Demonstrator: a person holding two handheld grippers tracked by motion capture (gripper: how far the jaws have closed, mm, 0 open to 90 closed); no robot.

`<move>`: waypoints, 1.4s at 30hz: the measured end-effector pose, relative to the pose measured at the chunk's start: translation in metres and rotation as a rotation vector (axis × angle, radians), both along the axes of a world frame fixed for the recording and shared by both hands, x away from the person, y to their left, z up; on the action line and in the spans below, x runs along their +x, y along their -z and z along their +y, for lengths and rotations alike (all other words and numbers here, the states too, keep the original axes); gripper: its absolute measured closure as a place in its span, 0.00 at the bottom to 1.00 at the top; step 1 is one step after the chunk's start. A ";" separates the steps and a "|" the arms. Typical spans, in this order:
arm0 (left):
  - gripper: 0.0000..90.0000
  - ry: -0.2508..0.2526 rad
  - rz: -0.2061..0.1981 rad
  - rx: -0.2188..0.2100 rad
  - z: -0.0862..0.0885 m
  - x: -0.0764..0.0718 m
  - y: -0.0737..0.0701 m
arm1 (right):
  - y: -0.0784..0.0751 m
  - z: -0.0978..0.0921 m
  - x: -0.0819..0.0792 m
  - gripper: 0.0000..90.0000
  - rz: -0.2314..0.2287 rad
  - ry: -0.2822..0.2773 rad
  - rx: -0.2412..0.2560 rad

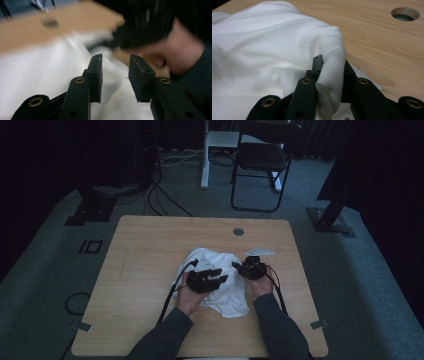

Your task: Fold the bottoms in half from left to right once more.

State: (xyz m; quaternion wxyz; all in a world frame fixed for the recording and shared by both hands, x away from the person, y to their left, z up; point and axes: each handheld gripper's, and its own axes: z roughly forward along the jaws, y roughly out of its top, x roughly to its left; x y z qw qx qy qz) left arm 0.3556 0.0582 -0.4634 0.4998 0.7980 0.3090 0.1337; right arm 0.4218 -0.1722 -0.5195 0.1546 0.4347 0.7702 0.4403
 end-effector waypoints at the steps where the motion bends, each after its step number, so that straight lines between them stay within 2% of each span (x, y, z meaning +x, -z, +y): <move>1: 0.71 0.000 0.000 0.000 0.000 0.000 0.000 | 0.000 0.000 0.000 0.88 0.000 0.000 0.000; 3: 0.71 -0.043 -0.049 -0.016 0.017 0.006 -0.020 | 0.003 -0.002 0.002 0.88 0.014 0.009 0.002; 4: 0.72 -0.067 -0.062 -0.010 0.024 0.010 -0.026 | 0.004 -0.002 0.003 0.88 0.014 0.008 0.004; 5: 0.73 -0.104 -0.071 0.002 0.035 0.020 -0.033 | 0.004 -0.002 0.003 0.88 0.014 0.008 0.004; 6: 0.74 -0.104 -0.071 0.002 0.035 0.020 -0.033 | 0.004 -0.002 0.003 0.88 0.013 0.008 0.004; 7: 0.74 -0.130 -0.065 0.017 0.041 0.028 -0.035 | 0.004 -0.002 0.003 0.88 0.009 0.006 0.004; 10: 0.75 -0.153 0.002 0.070 0.047 0.050 -0.027 | 0.004 -0.002 0.004 0.88 0.005 0.004 0.005; 11: 0.76 -0.153 0.029 0.107 0.046 0.058 -0.018 | 0.004 -0.003 0.004 0.88 0.005 0.005 0.005; 13: 0.77 -0.115 0.086 0.160 0.043 0.064 -0.003 | 0.005 -0.004 0.006 0.88 0.007 0.008 0.005; 14: 0.77 -0.096 0.104 0.181 0.041 0.064 0.004 | 0.005 -0.006 0.007 0.88 0.008 0.011 0.003; 15: 0.77 -0.055 0.122 0.208 0.039 0.061 0.014 | 0.005 -0.006 0.007 0.88 0.009 0.014 0.003; 16: 0.78 -0.055 0.122 0.208 0.039 0.061 0.014 | 0.005 -0.007 0.007 0.88 0.009 0.019 0.000; 18: 0.80 -0.043 0.131 0.201 0.041 0.053 0.023 | 0.005 -0.010 0.009 0.88 0.012 0.026 0.001; 24: 0.80 -0.029 0.131 0.211 0.045 0.035 0.032 | 0.007 -0.015 0.010 0.89 0.017 0.040 0.005; 25: 0.80 -0.025 0.129 0.199 0.049 0.026 0.034 | 0.008 -0.015 0.010 0.89 0.019 0.043 0.004; 26: 0.80 -0.025 0.129 0.199 0.049 0.026 0.034 | 0.008 -0.015 0.010 0.89 0.019 0.044 0.004; 31: 0.81 -0.030 0.128 0.173 0.056 0.007 0.038 | 0.009 -0.015 0.010 0.89 0.021 0.052 0.006; 32: 0.81 -0.033 0.122 0.179 0.054 0.002 0.041 | 0.010 -0.014 0.010 0.89 0.020 0.053 0.005; 33: 0.81 -0.033 0.122 0.179 0.054 0.002 0.041 | 0.010 -0.014 0.010 0.89 0.020 0.053 0.005; 37: 0.81 -0.049 0.121 0.239 0.043 0.002 0.052 | 0.011 -0.013 0.010 0.89 0.022 0.058 0.003; 42: 0.82 -0.058 0.118 0.255 0.037 0.010 0.058 | 0.013 -0.016 0.015 0.89 0.030 0.078 0.001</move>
